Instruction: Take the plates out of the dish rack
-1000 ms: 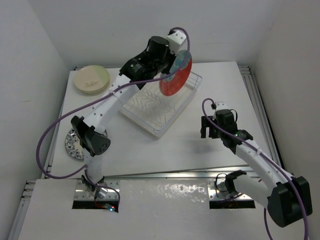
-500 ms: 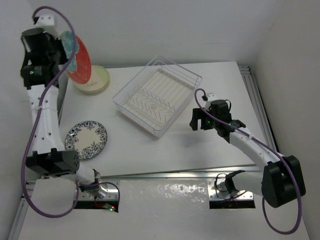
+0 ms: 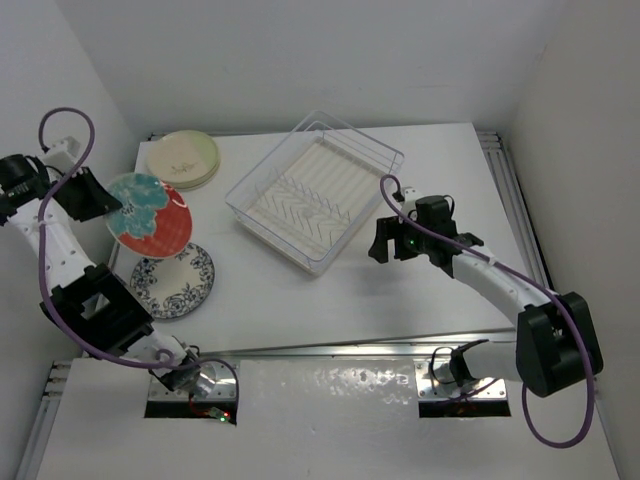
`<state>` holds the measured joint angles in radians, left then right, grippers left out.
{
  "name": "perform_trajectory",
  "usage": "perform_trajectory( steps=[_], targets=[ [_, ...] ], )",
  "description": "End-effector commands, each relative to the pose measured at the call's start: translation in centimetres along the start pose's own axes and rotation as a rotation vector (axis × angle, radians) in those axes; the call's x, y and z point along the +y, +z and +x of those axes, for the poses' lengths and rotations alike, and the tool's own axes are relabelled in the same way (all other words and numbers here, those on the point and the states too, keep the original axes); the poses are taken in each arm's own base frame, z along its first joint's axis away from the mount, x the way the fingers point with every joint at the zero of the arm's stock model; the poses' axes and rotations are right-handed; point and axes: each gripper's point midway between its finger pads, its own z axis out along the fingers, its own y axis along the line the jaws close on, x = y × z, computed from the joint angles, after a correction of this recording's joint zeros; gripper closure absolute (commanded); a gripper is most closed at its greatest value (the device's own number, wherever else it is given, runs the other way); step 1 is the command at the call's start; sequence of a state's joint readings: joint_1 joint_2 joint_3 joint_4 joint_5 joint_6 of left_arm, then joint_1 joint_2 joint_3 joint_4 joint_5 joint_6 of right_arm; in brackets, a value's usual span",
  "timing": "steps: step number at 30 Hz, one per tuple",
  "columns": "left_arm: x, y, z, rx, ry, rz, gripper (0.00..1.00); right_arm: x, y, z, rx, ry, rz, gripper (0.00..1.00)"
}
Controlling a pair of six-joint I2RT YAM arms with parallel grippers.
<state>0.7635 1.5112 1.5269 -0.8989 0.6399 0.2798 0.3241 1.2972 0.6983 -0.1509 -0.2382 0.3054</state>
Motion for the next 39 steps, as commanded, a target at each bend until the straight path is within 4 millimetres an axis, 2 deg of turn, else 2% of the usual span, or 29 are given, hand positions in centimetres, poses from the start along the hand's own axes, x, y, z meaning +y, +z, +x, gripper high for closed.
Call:
perform_trajectory(
  steps=[1, 5, 10, 14, 20, 24, 28, 32, 33, 36, 37, 39],
  targets=[
    [-3.3, -2.2, -1.4, -0.115, 0.21, 0.186, 1.0, 0.8, 0.0, -1.9, -0.046, -0.039, -0.033, 0.19],
    [-1.5, -0.8, 3.1, 0.005, 0.295, 0.167, 1.0, 0.7, 0.1, -1.7, -0.036, -0.046, -0.029, 0.19],
    [1.0, 0.1, 6.2, 0.082, 0.315, 0.132, 1.0, 0.5, 0.2, -1.7, -0.031, -0.047, -0.022, 0.19],
    [1.5, 0.8, 9.4, 0.179, 0.326, 0.186, 1.0, 0.4, 0.1, -1.1, -0.012, -0.048, -0.017, 0.19],
    [0.4, 1.1, 11.2, 0.183, 0.3, 0.298, 1.0, 0.3, 0.1, -0.7, 0.002, -0.043, -0.011, 0.19],
    [0.2, 2.1, 12.3, 0.193, 0.259, 0.355, 1.0, 0.4, 0.1, -0.7, 0.005, -0.034, -0.015, 0.19],
    [0.4, 3.3, 12.6, 0.173, 0.219, 0.373, 1.0, 0.3, 0.0, -0.6, 0.014, -0.03, -0.012, 0.19],
    [2.1, 4.3, 12.5, 0.178, 0.2, 0.304, 0.84, 0.4, -0.1, -0.7, 0.019, -0.029, -0.009, 0.19],
    [2.5, 4.7, 12.5, 0.185, 0.201, 0.305, 0.72, 0.3, -0.2, -0.8, 0.022, -0.031, -0.007, 0.19],
    [3.3, 5.3, 13.1, 0.221, 0.182, 0.303, 0.57, 0.3, -0.2, -1.2, 0.017, -0.037, -0.003, 0.19],
    [3.9, 5.6, 13.3, 0.24, 0.183, 0.289, 0.54, 0.4, -0.2, -1.4, 0.017, -0.032, -0.003, 0.19],
    [5.0, 5.9, 14.0, 0.276, 0.191, 0.251, 0.54, 0.4, -0.2, -1.8, 0.015, -0.026, -0.001, 0.19]
  ],
)
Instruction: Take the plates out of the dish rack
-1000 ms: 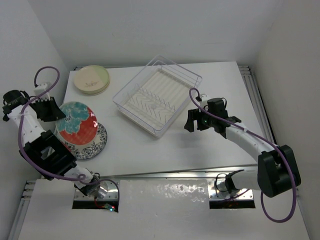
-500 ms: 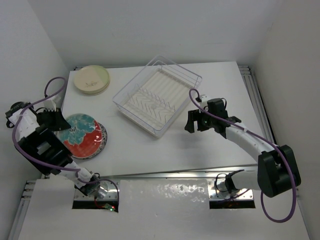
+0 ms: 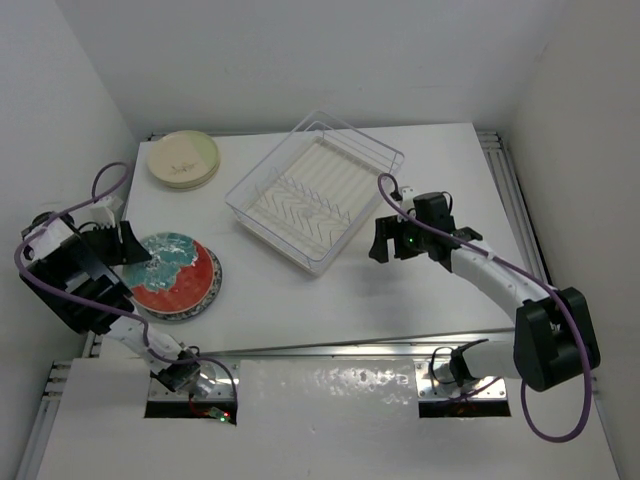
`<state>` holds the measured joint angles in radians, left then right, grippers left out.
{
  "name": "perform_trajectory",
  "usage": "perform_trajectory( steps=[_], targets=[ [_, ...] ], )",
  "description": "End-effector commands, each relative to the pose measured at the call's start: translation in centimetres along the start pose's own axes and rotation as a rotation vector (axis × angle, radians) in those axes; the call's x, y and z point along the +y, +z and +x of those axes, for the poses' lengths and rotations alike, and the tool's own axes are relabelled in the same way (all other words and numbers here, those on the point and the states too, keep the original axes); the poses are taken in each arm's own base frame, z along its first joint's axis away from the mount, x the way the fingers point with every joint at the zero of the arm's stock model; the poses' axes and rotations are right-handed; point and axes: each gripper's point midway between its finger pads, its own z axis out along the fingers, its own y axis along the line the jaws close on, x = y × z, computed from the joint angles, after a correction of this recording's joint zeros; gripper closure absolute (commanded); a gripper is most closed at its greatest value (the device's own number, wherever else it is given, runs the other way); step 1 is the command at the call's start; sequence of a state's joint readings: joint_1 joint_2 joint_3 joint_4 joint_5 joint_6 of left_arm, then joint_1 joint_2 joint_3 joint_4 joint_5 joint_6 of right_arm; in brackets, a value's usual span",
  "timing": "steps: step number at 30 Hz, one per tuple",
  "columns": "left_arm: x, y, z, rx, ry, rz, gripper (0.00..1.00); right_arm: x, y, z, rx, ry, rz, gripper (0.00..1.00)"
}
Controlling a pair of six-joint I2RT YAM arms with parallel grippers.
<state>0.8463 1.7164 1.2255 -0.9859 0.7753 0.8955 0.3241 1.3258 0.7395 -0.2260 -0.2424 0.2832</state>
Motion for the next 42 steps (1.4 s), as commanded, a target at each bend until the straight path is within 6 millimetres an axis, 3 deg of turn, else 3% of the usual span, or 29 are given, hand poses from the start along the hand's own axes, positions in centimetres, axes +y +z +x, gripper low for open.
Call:
perform_trajectory(
  steps=[1, 6, 15, 23, 26, 31, 34, 36, 37, 38, 41, 42],
  targets=[
    [1.7, -0.1, -0.3, 0.007, 0.018, -0.042, 0.53, 0.6, -0.3, -2.4, -0.045, -0.018, -0.007, 0.19],
    [2.3, 0.9, 1.1, 0.06, 0.046, -0.054, 0.51, 0.8, -0.4, -3.0, -0.051, -0.001, -0.01, 0.19],
    [0.4, 2.7, 3.7, 0.158, 0.22, -0.05, 0.39, 1.0, -0.6, -3.5, -0.05, 0.036, -0.006, 0.19],
    [-0.3, 2.2, 2.0, 0.118, 0.241, -0.02, 0.38, 1.1, -0.7, -3.7, -0.051, 0.045, -0.008, 0.19],
    [-0.5, 1.4, 0.1, 0.08, 0.246, -0.02, 0.38, 1.0, -0.8, -3.6, -0.046, 0.038, -0.003, 0.19],
    [-0.8, -0.8, -5.0, -0.043, 0.262, -0.084, 0.36, 0.3, -1.2, -4.4, -0.073, 0.027, 0.047, 0.18],
    [0.5, -2.3, -7.3, -0.07, 0.211, -0.25, 0.35, -0.6, -2.1, -5.6, -0.128, 0.033, 0.115, 0.16],
    [0.8, -3.7, -10.2, -0.141, 0.182, -0.392, 0.34, -1.8, -3.2, -6.6, -0.191, 0.045, 0.195, 0.15],
    [2.2, -5.0, -10.5, -0.129, 0.163, -0.529, 0.34, -2.2, -3.7, -7.0, -0.219, 0.05, 0.226, 0.13],
    [2.3, -6.9, -12.7, -0.193, 0.185, -0.622, 0.34, -3.6, -4.3, -6.9, -0.241, 0.059, 0.303, 0.11],
    [3.1, -10.3, -14.9, -0.219, 0.125, -0.852, 0.3, -5.1, -6.9, -8.0, -0.348, 0.042, 0.41, 0.05],
    [2.7, -12.6, -17.0, -0.27, 0.107, -0.909, 0.28, -6.7, -8.5, -8.5, -0.4, 0.059, 0.523, 0.02]
  ],
)
